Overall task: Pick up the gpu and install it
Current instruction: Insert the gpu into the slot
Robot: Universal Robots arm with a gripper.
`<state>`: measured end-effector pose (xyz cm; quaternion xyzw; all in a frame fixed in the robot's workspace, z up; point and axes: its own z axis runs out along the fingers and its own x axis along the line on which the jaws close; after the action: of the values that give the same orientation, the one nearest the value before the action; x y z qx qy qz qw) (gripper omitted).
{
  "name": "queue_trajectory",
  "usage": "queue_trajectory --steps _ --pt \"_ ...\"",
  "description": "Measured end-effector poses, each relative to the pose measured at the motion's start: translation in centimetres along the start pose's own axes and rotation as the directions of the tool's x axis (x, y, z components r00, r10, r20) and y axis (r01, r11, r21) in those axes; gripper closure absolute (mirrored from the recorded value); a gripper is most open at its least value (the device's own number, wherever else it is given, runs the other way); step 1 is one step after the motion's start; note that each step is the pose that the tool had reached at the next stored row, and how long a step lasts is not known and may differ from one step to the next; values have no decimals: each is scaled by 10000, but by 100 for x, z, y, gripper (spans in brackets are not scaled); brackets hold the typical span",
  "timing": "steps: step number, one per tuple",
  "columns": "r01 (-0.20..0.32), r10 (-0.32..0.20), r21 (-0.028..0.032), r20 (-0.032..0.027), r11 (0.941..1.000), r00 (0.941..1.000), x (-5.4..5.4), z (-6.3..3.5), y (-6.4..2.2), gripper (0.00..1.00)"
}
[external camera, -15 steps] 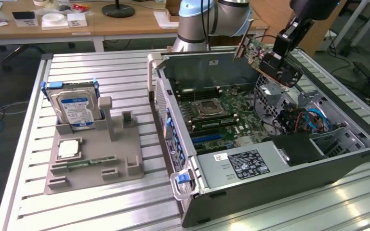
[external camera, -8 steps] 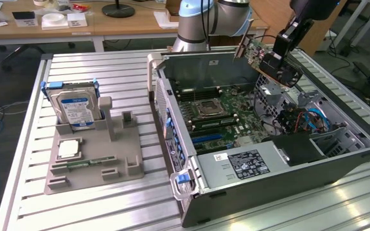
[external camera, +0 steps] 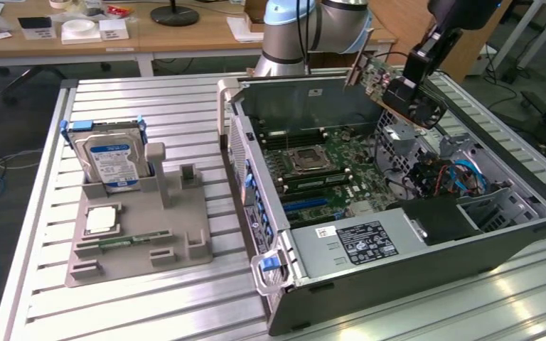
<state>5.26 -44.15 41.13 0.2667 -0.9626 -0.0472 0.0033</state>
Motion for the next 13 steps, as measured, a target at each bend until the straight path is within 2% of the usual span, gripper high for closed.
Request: queue_trajectory --steps 13 --pt "917 -917 -21 -84 9958 9958 0 0 0 73"
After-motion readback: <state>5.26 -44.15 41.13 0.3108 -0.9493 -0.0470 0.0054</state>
